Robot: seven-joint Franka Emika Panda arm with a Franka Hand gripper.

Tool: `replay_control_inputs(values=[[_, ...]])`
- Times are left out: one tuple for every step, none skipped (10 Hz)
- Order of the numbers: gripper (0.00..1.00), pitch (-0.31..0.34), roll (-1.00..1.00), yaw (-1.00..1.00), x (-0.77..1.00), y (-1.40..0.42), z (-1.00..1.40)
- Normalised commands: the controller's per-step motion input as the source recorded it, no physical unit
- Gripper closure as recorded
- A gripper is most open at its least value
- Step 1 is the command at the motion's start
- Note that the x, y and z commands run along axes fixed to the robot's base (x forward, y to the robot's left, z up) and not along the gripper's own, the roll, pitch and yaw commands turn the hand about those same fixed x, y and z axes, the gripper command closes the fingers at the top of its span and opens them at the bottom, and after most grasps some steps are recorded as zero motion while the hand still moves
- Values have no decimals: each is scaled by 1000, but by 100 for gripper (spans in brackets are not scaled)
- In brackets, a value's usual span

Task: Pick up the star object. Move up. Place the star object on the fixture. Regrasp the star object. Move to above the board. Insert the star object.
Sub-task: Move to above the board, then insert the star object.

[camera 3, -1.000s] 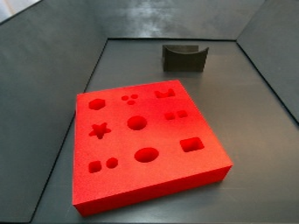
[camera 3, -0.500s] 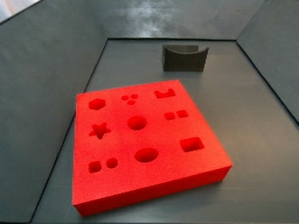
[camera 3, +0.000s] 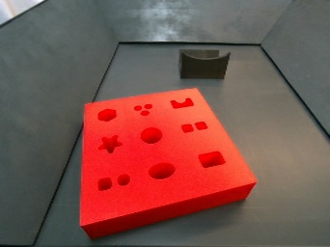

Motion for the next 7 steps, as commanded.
replay_control_inputs(values=[[100,-68,-1000,-124,-165,-240,59],[100,-72,-1000,-114,-111,-53,26],[100,-82,-972,-110,-102,-24,16],[100,-79,-586,-51,-95,14,13],[100,-75,-450,-35,-84,18,7],[100,-53,-259,-20,-56,13,3],[100,-4,0,0,0,0,-14]])
